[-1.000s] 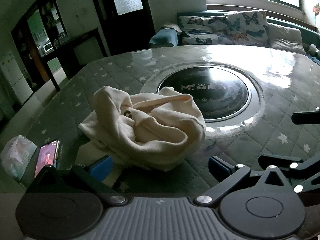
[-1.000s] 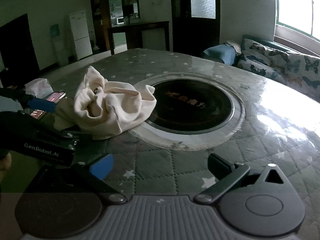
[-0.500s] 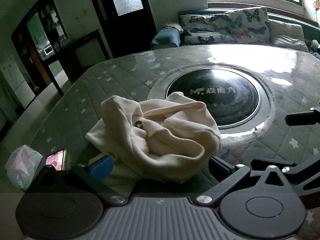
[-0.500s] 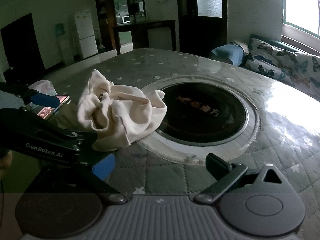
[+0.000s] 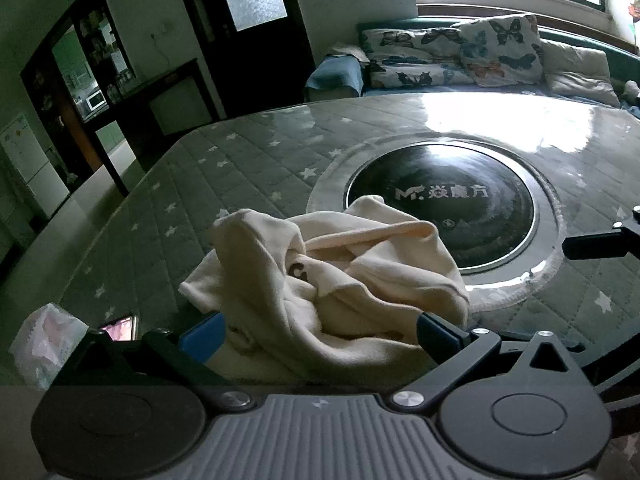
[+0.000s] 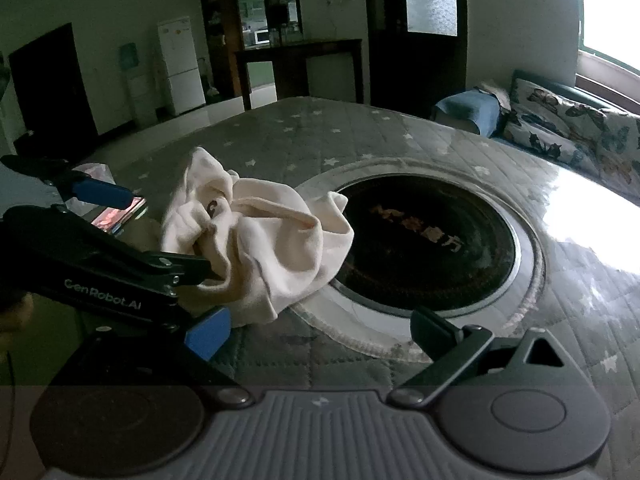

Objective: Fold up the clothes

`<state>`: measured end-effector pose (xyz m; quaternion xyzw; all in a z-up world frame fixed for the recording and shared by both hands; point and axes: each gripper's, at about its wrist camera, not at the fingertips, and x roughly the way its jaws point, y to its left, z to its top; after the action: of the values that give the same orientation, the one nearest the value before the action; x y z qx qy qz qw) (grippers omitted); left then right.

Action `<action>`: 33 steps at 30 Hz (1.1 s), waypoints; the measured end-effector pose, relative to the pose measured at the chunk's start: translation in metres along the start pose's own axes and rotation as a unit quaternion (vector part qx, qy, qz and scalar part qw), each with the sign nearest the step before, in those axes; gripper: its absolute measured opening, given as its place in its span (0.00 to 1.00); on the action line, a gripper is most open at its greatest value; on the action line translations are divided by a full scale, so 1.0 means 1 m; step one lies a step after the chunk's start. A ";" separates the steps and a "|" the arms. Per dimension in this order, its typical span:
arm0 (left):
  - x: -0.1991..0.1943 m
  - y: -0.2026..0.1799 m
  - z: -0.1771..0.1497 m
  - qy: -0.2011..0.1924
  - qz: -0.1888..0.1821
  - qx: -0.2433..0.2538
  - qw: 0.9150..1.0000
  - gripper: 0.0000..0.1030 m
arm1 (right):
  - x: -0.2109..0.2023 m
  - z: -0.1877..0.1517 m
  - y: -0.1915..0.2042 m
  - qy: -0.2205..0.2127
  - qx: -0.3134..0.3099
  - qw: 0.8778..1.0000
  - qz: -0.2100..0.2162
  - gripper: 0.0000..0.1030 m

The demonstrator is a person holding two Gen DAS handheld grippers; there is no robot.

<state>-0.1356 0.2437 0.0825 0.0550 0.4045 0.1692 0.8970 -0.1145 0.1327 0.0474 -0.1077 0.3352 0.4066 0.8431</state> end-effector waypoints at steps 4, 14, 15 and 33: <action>0.004 0.004 0.004 0.001 -0.001 0.001 1.000 1.00 | 0.005 0.005 0.001 0.002 0.002 1.000 0.002 0.95; 0.012 0.014 0.014 0.003 -0.004 0.003 1.000 1.00 | 0.017 0.015 0.000 0.006 0.004 1.000 0.005 0.94; 0.013 0.015 0.015 0.003 -0.004 0.002 1.000 1.00 | 0.019 0.016 0.000 0.007 0.005 1.000 0.006 0.94; 0.024 0.038 0.018 0.012 -0.006 -0.015 1.000 0.97 | 0.036 0.029 0.010 0.018 0.003 0.999 0.028 0.82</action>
<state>-0.1172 0.2880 0.0869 0.0367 0.4132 0.1705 0.8938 -0.0921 0.1745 0.0470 -0.1032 0.3544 0.4273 0.8253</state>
